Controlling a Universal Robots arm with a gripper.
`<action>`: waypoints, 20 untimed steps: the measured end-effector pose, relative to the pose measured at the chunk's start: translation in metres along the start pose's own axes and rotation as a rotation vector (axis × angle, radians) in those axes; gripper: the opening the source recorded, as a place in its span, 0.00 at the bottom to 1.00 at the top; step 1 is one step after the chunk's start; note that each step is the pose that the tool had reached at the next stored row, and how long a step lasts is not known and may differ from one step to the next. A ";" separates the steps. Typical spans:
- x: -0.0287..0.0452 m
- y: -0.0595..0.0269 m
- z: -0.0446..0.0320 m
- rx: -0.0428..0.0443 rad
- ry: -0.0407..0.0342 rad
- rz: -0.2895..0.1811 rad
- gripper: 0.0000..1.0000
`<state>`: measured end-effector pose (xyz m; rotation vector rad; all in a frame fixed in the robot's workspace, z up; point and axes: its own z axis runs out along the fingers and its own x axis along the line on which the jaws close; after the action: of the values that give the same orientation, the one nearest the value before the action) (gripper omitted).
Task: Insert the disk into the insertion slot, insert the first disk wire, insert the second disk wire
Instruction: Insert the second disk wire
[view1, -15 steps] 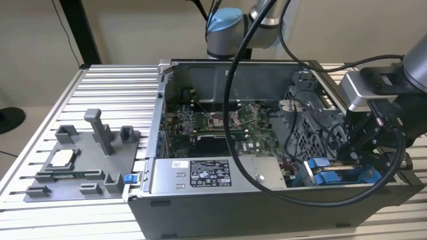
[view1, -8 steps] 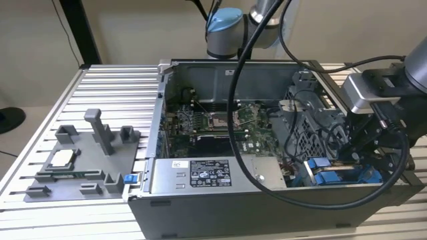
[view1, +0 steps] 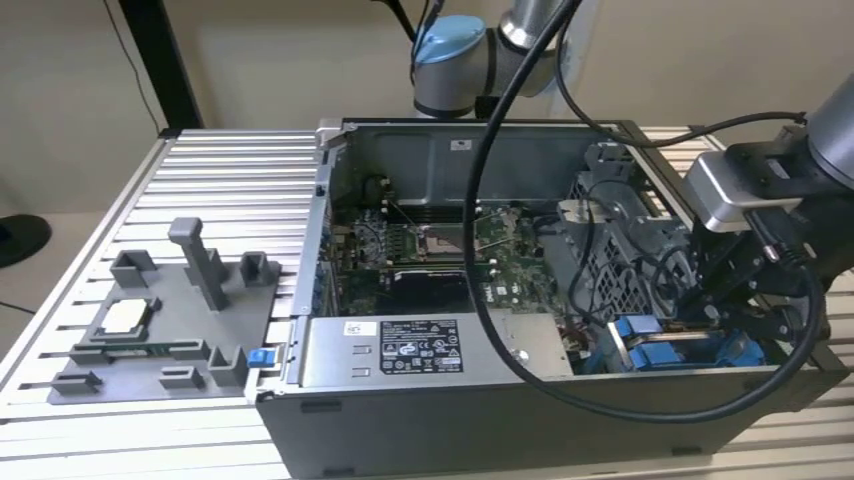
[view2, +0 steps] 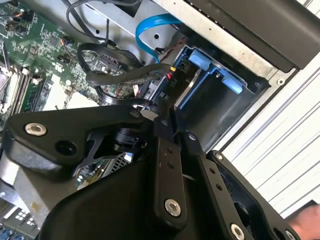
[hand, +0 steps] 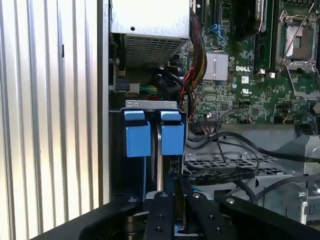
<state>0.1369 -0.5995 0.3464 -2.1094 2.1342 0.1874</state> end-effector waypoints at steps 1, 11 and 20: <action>-0.0006 -0.0007 0.0001 -0.0002 0.0000 -0.001 0.00; -0.0042 -0.0035 0.0013 -0.0007 0.0001 -0.003 0.00; -0.0037 -0.0035 0.0037 0.0004 0.0000 -0.003 0.00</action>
<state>0.1405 -0.5953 0.3434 -2.1128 2.1302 0.1865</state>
